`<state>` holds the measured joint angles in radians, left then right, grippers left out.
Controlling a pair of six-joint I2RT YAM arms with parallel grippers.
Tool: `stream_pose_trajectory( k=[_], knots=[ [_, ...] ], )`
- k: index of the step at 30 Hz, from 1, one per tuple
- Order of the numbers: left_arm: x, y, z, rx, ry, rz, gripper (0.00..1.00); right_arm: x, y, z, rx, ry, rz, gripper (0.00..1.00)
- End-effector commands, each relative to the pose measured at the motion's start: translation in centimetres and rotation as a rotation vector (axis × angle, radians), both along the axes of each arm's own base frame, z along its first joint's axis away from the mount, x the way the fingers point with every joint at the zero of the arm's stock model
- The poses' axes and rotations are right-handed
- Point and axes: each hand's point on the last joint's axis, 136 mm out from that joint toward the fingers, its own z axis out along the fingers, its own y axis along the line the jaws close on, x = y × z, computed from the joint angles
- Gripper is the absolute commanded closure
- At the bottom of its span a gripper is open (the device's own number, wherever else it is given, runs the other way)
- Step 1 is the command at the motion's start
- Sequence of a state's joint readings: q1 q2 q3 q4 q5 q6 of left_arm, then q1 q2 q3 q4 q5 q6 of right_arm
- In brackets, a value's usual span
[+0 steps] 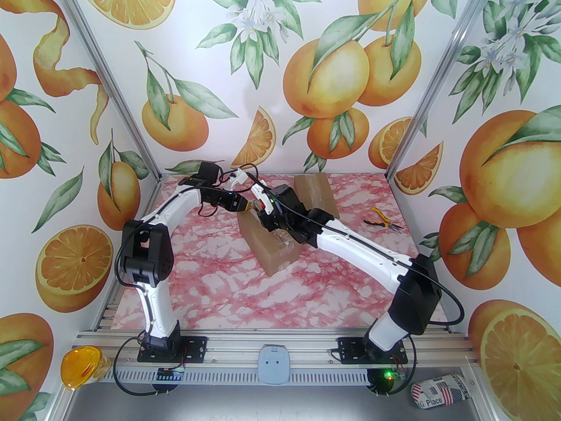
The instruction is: Unpack the express box
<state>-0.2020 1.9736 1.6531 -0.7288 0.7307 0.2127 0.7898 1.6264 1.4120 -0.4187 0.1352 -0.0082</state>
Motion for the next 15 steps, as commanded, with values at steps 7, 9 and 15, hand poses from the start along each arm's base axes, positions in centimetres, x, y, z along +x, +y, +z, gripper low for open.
stream_pose_trajectory(
  k=[7,9,15],
  knots=[
    [1.1,4.6,-5.3,0.222,0.078,0.152,1.00,-4.6,-4.7,-2.3,-0.106,0.100,-0.041,1.00],
    [1.1,4.5,-5.3,0.223,0.078,0.153,1.00,-4.7,-4.8,-1.9,-0.090,0.090,-0.050,1.00],
    [0.8,4.9,-5.3,0.239,0.073,0.166,1.00,-5.0,-6.2,0.7,0.039,0.009,-0.125,1.00]
  ],
)
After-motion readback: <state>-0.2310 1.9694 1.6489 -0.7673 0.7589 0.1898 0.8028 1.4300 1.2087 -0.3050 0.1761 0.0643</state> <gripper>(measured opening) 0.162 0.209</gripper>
